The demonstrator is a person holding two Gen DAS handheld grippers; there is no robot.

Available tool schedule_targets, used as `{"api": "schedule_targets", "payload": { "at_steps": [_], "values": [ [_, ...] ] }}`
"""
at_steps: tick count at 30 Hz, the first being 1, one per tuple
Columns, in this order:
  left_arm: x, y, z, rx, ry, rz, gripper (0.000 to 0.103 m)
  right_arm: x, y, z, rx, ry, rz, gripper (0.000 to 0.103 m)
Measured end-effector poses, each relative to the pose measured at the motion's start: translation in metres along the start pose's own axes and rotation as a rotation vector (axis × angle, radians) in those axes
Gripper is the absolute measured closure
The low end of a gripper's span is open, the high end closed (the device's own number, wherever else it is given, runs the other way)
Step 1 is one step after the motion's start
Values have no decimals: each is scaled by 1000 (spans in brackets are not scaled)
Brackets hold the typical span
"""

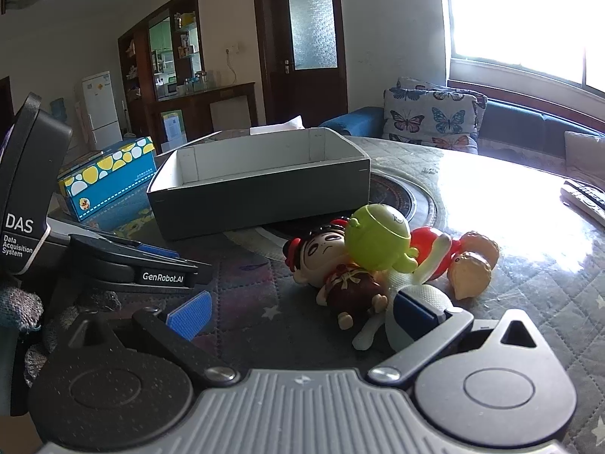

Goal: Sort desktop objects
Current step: 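Move the right gripper toward the green android figure in the toy pile, then close the right gripper on the green android figure and lift it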

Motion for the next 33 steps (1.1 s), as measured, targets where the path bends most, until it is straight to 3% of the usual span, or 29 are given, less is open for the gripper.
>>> {"api": "schedule_targets", "payload": {
  "at_steps": [14,22,33],
  "values": [
    [-11,-11,2,71,-11,19,63,-5,-26,-3,65,-22,30,0],
    [-26,-22,-3,176,-42,31,64,-11,-48,6,84,-15,72,0],
    [-64,-43,-21,368,-113,98,64,-28,-46,8,57,-66,42,19]
  ]
}}
Point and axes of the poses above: each gripper's, at about its wrist camera, not at the fingertips, and z roughly the way its jaws point, y to its left, x to its underside, the point moved 1 cm from there along z, roughly the way its jaws point, and after that the axes turned 4 degrees about z, right-handed, at the moved point
